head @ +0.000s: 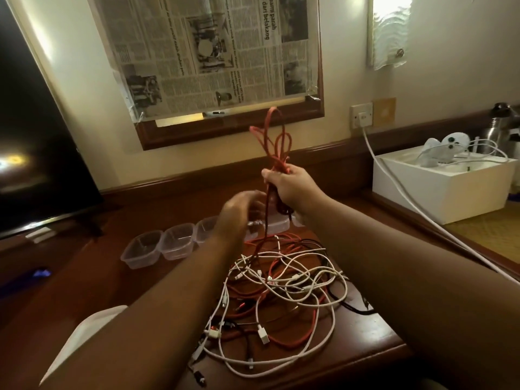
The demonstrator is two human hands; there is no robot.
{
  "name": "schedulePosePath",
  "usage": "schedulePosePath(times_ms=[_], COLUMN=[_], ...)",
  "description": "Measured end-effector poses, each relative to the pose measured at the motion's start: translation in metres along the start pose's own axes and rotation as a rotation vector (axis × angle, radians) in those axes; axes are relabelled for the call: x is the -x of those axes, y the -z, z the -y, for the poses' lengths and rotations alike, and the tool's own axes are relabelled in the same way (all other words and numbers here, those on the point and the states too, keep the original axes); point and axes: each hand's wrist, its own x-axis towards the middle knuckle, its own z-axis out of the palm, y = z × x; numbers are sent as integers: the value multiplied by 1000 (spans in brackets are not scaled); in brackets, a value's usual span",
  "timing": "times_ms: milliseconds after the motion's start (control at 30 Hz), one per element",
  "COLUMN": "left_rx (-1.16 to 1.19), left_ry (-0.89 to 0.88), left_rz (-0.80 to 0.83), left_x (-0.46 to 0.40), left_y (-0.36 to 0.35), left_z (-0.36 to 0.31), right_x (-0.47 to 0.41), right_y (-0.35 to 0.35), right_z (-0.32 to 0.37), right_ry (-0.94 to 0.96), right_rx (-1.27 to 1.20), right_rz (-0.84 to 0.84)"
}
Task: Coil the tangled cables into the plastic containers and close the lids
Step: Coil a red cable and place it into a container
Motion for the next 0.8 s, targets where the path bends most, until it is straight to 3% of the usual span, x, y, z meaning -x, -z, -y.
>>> schedulePosePath(times_ms=[167,300,433,500,600,667,800], left_rx=[-505,-545,-596,-576,-484,-407,-254], left_ry=[-133,-11,97,112,125,108,97], left_rz=[205,120,190,193,176,122,-46], left_x=[19,10,4,4,4,2,-6], left_y=[-3,8,13,11,9,9,12], left_z=[32,51,54,50,46,43,31], right_x=[-4,-7,-10,-9,-6,-4,1], right_y=[5,9,12,14,13,12,13], right_z=[11,19,31,36,39,37,18], right_ry=[132,323,436,377,151,5,11], right_rx=[-139,-124,-98,-147,-311,-204,539], right_rz=[-98,-180,-326,-285,-42,71,226])
